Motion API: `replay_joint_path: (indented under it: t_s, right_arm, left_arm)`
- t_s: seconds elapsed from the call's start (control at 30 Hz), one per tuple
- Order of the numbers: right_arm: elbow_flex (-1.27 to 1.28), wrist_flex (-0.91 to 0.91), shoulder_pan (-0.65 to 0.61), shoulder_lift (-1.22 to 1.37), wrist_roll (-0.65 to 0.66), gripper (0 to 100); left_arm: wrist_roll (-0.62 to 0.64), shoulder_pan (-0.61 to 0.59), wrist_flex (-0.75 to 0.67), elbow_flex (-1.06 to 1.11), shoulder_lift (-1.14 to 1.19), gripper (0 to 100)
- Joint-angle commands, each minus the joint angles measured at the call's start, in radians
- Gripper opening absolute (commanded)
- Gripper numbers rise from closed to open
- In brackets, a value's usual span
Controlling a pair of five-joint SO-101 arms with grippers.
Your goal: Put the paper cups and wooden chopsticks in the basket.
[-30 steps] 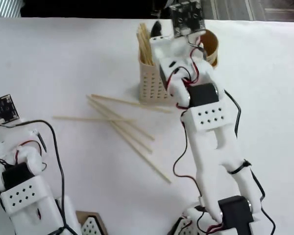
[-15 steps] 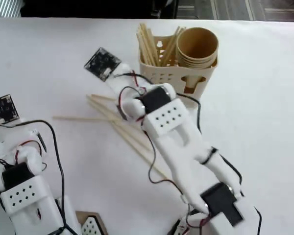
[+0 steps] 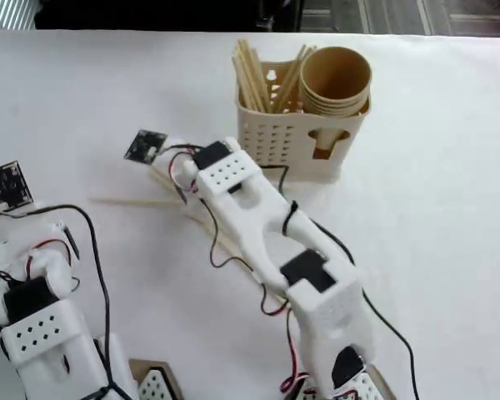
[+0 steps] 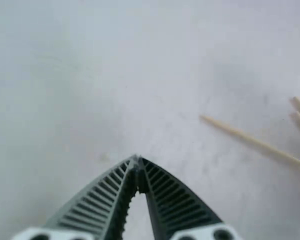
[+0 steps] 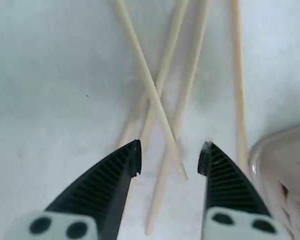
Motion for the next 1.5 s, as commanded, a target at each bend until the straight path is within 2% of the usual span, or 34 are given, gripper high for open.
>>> replay_joint_path:
  t_s: [0.0, 0.23, 0.43, 0.6, 0.77, 0.93, 1.1, 1.47]
  right_arm:
    - [-0.137, 0.067, 0.016, 0.062, 0.037, 19.1]
    - [-0.356, 0.163, 0.044, 0.255, 0.048, 18.2]
    - [-0.554, 0.234, 0.059, 0.437, 0.049, 1.2]
    - [-0.738, 0.348, 0.062, 0.549, 0.049, 1.8]
    - [-0.951, 0.487, 0.074, 0.556, 0.048, 1.9]
    - [-0.980, 0.487, 0.105, 0.473, 0.048, 1.9]
    - [-0.896, 0.487, 0.102, 0.331, 0.048, 1.9]
    - [-0.738, 0.486, 0.079, -0.159, -0.006, 1.9]
  left_arm:
    - [0.008, -0.007, -0.020, -0.008, -0.018, 2]
    - [0.008, -0.007, -0.020, -0.008, -0.018, 2]
    - [0.008, -0.007, -0.020, -0.008, -0.018, 2]
    - [0.008, -0.007, -0.020, -0.008, -0.018, 2]
    - [0.008, -0.007, -0.020, -0.008, -0.018, 2]
    - [0.006, -0.007, -0.020, -0.008, -0.018, 2]
    - [0.006, -0.005, -0.020, -0.008, -0.018, 2]
    - [0.006, -0.005, -0.020, -0.008, -0.018, 2]
